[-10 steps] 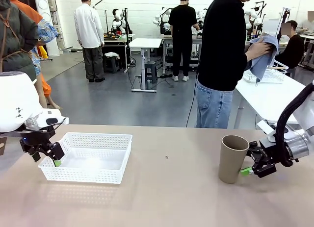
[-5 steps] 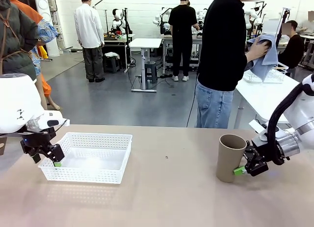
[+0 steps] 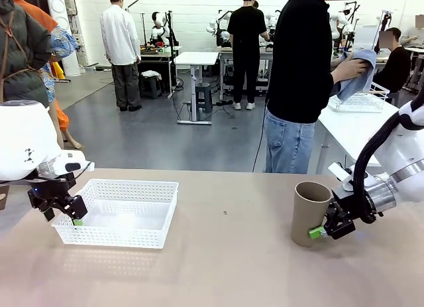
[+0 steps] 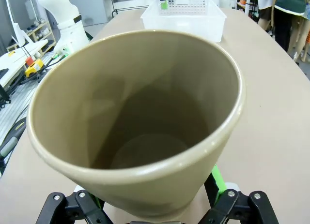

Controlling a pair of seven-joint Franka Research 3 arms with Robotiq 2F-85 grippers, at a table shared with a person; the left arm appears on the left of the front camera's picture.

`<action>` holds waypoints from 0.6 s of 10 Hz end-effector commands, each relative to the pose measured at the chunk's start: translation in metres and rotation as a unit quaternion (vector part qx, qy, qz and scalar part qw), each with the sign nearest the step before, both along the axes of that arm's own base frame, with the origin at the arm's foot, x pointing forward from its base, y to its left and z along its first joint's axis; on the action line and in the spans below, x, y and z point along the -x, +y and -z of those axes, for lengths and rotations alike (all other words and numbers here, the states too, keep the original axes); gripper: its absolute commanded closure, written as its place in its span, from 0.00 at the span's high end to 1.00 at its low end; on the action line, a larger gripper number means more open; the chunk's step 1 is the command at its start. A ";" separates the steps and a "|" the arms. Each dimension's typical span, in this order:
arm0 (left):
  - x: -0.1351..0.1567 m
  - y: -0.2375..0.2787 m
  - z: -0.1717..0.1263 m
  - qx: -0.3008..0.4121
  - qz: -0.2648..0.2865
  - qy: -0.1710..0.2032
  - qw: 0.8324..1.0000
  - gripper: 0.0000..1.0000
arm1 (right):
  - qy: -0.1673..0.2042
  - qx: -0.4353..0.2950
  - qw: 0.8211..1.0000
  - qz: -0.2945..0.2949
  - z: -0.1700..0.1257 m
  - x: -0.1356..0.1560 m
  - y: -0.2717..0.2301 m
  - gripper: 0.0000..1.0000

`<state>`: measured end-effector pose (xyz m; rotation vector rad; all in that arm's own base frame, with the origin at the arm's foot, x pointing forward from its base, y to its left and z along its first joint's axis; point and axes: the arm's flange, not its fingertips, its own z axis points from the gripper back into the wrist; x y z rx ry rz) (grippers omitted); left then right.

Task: Clean and organize the cups into the basket.
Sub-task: Pick up the Organizing basket and move it to the center of the table, then pick up the Reusable plastic cup from the right side of the table and place it inside the Organizing basket.

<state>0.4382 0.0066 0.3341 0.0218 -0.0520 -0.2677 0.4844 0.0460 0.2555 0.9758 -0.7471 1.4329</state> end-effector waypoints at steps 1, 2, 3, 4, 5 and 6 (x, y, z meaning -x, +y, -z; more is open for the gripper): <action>-0.003 -0.002 0.001 -0.015 -0.004 0.003 1.000 1.00 | 0.014 -0.033 0.999 0.016 0.000 -0.005 0.007 1.00; -0.002 -0.002 0.000 -0.013 -0.002 0.002 1.000 1.00 | 0.022 -0.043 0.999 0.013 0.000 -0.005 0.006 1.00; -0.002 -0.002 -0.001 -0.009 -0.002 -0.003 1.000 1.00 | 0.019 -0.045 0.999 0.008 0.001 -0.005 0.005 0.40; -0.002 -0.001 -0.001 -0.007 0.000 -0.003 1.000 1.00 | 0.020 -0.045 0.999 0.009 0.000 -0.004 0.004 0.40; -0.002 -0.001 0.000 -0.003 0.009 0.000 1.000 0.61 | 0.020 -0.044 0.999 0.011 0.000 -0.005 0.004 0.00; -0.002 -0.001 0.000 -0.007 0.007 0.005 1.000 0.41 | 0.020 -0.045 0.999 0.012 0.001 -0.004 0.003 0.39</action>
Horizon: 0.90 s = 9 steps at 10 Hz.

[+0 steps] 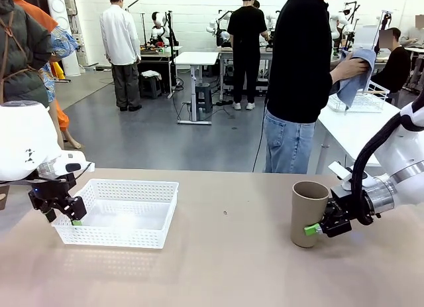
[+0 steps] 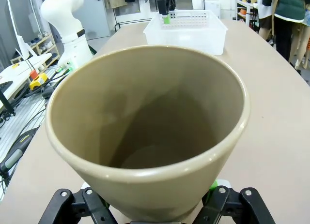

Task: Clean and organize the cups into the basket.
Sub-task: Pick up the Organizing basket and move it to the center of the table, then pick up the Reusable plastic cup from the right side of the table and place it inside the Organizing basket.

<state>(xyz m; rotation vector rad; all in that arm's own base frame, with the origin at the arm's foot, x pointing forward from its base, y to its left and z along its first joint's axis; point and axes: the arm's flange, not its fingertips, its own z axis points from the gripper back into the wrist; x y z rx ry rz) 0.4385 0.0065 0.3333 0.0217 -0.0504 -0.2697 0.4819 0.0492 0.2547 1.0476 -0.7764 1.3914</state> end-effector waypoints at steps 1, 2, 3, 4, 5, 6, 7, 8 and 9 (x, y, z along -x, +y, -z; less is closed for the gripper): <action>-0.002 -0.001 0.000 -0.006 0.004 0.008 1.000 0.02 | 0.003 -0.012 1.000 0.010 0.000 -0.007 0.000 0.00; -0.002 -0.001 0.000 -0.003 0.004 0.011 1.000 0.00 | 0.004 -0.011 1.000 0.009 0.000 -0.007 -0.001 0.00; -0.002 -0.001 0.000 -0.003 0.005 0.014 1.000 0.00 | 0.006 -0.011 1.000 0.010 0.000 -0.007 -0.001 0.00; -0.003 -0.001 0.001 -0.003 0.006 0.015 1.000 0.16 | 0.007 -0.012 1.000 0.009 0.000 -0.007 -0.001 0.23; -0.003 0.000 0.001 -0.002 0.006 0.016 1.000 0.08 | 0.008 -0.012 1.000 0.008 0.000 -0.006 -0.001 0.23; -0.003 0.000 0.001 -0.001 0.007 0.017 1.000 0.00 | 0.007 -0.011 1.000 0.008 0.000 -0.006 -0.002 0.00; -0.003 0.000 0.002 0.002 0.006 0.018 1.000 0.00 | 0.007 -0.011 1.000 0.009 0.000 -0.006 -0.002 0.23; -0.003 0.000 0.002 0.002 0.006 0.019 1.000 0.00 | 0.007 -0.012 1.000 0.010 0.001 -0.006 -0.003 0.00; -0.003 0.000 0.003 0.004 0.003 0.021 1.000 0.00 | 0.006 -0.012 1.000 0.010 0.000 -0.006 -0.003 0.00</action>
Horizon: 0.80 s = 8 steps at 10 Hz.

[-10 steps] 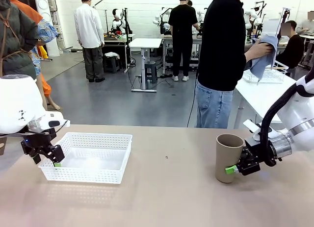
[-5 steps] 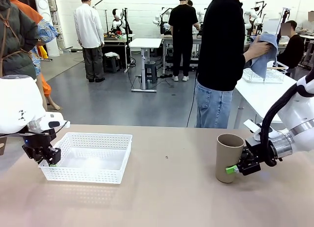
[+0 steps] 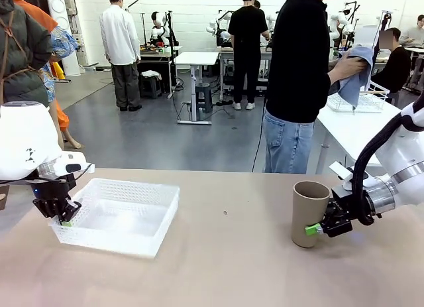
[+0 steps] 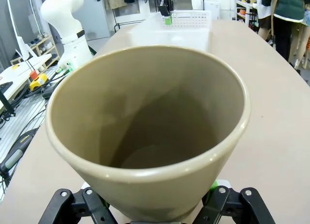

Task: Clean and organize the cups into the basket.
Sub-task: Pick up the Organizing basket and move it to the center of the table, then pick up the Reusable plastic cup from the right side of the table and place it inside the Organizing basket.

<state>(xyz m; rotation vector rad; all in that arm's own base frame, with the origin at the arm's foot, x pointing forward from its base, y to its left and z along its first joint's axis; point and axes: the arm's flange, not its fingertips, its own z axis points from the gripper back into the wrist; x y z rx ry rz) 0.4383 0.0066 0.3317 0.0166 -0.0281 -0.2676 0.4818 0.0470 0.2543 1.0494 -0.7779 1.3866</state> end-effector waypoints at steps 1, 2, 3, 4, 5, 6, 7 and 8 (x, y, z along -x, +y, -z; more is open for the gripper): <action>-0.003 0.000 0.001 0.005 0.000 0.012 1.000 0.00 | 0.003 -0.010 1.000 0.009 0.000 -0.006 -0.001 0.00; -0.003 0.000 0.001 0.007 -0.005 0.013 1.000 0.00 | 0.002 -0.011 1.000 0.009 0.001 -0.006 -0.002 0.23; -0.004 0.000 0.002 0.007 -0.007 0.013 1.000 0.00 | 0.002 -0.010 1.000 0.010 0.001 -0.006 -0.002 0.23; -0.003 0.000 0.002 0.008 -0.009 0.013 1.000 0.00 | 0.002 -0.010 1.000 0.011 0.001 -0.006 -0.002 0.00; -0.003 -0.001 0.002 0.012 -0.020 0.008 1.000 0.00 | -0.002 0.000 1.000 0.024 -0.002 -0.005 -0.003 0.24; -0.002 -0.005 0.001 0.023 -0.049 0.012 0.998 0.00 | 0.000 0.007 1.000 0.029 -0.015 0.003 0.000 0.24; 0.002 -0.012 -0.002 0.025 -0.065 0.010 0.998 0.00 | -0.011 0.007 0.999 0.033 -0.035 0.014 0.002 0.24; 0.008 -0.024 -0.007 0.024 -0.076 0.000 0.997 0.00 | -0.027 0.000 0.999 0.045 -0.061 0.023 0.001 0.24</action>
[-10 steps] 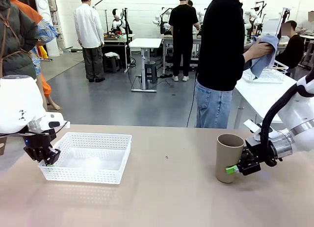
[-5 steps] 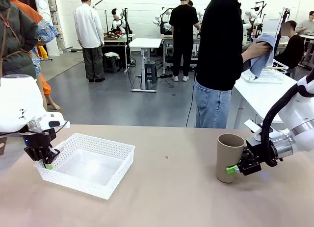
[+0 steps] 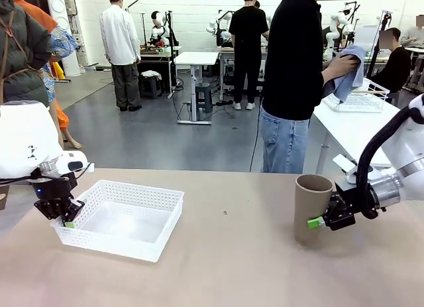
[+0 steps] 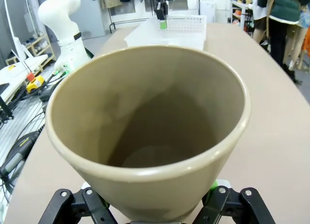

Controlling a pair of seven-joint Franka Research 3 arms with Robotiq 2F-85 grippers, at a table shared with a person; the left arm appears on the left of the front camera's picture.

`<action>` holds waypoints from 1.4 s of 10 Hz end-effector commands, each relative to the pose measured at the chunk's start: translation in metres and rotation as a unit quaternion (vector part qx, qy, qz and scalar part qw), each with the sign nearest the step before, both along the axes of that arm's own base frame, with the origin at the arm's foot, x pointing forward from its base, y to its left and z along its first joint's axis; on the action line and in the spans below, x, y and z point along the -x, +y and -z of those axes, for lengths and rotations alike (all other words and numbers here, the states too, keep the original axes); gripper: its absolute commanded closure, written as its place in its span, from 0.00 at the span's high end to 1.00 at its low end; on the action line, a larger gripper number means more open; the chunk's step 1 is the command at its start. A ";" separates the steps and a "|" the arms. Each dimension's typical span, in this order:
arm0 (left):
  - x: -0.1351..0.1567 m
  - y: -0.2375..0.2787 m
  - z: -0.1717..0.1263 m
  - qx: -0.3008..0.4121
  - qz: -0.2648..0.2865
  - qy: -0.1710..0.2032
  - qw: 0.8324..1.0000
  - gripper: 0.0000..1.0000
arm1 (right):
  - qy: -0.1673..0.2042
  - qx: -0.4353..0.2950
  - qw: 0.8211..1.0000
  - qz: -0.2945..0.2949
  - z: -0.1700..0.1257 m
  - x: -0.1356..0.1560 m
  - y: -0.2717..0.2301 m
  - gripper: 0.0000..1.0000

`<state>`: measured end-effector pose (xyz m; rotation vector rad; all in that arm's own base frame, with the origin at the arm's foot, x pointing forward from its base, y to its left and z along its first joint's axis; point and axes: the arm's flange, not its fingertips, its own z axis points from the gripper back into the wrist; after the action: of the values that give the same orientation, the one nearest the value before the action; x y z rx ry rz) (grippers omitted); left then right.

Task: Clean and organize the cups into the basket.
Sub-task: Pick up the Organizing basket and move it to the center of the table, then pick up the Reusable plastic cup from the right side of the table and place it inside the Organizing basket.

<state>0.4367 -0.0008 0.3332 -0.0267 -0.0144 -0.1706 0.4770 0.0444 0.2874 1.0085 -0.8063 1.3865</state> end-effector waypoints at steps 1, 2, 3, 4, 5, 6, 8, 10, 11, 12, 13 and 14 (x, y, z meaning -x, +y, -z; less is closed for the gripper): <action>0.014 -0.032 -0.010 -0.007 -0.035 -0.017 0.999 0.00 | -0.031 -0.010 0.998 0.051 -0.056 0.026 0.001 0.24; 0.021 -0.052 -0.015 -0.028 -0.046 -0.035 0.998 0.00 | -0.045 -0.013 0.997 0.069 -0.088 0.032 -0.001 0.24; 0.025 -0.068 -0.019 -0.041 -0.043 -0.045 0.997 0.00 | -0.061 -0.015 0.995 0.078 -0.115 0.038 -0.002 0.24; 0.027 -0.084 -0.021 -0.052 -0.042 -0.051 0.996 0.00 | -0.067 -0.010 0.994 0.087 -0.141 0.043 -0.001 0.24; 0.028 -0.102 -0.021 -0.062 -0.054 -0.061 0.995 0.00 | -0.065 -0.004 0.992 0.105 -0.166 0.048 0.002 0.24; 0.030 -0.124 -0.023 -0.066 -0.063 -0.076 0.993 0.00 | -0.062 0.004 0.991 0.123 -0.186 0.053 0.008 0.24; 0.032 -0.165 -0.019 -0.076 -0.071 -0.076 0.992 0.00 | -0.073 -0.012 0.995 0.074 -0.157 0.040 -0.005 0.24; 0.033 -0.199 -0.015 -0.085 -0.069 -0.080 0.991 0.00 | -0.073 -0.012 0.995 0.074 -0.157 0.040 -0.005 0.24; 0.033 -0.218 -0.013 -0.094 -0.074 -0.087 0.989 0.00 | -0.073 -0.012 0.995 0.074 -0.157 0.040 -0.005 0.24; 0.032 -0.234 -0.010 -0.102 -0.070 -0.088 0.988 0.00 | -0.073 -0.012 0.995 0.074 -0.157 0.040 -0.005 0.24; 0.030 -0.248 -0.008 -0.104 -0.071 -0.084 0.989 0.00 | -0.073 -0.012 0.995 0.074 -0.157 0.040 -0.005 0.24; 0.029 -0.260 -0.007 -0.103 -0.067 -0.076 0.990 0.00 | -0.073 -0.012 0.995 0.074 -0.157 0.040 -0.005 0.24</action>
<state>0.4029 -0.2368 0.3546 0.1573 -0.1658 -0.0532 0.4390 0.0404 0.4421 0.8459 -0.9742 1.3251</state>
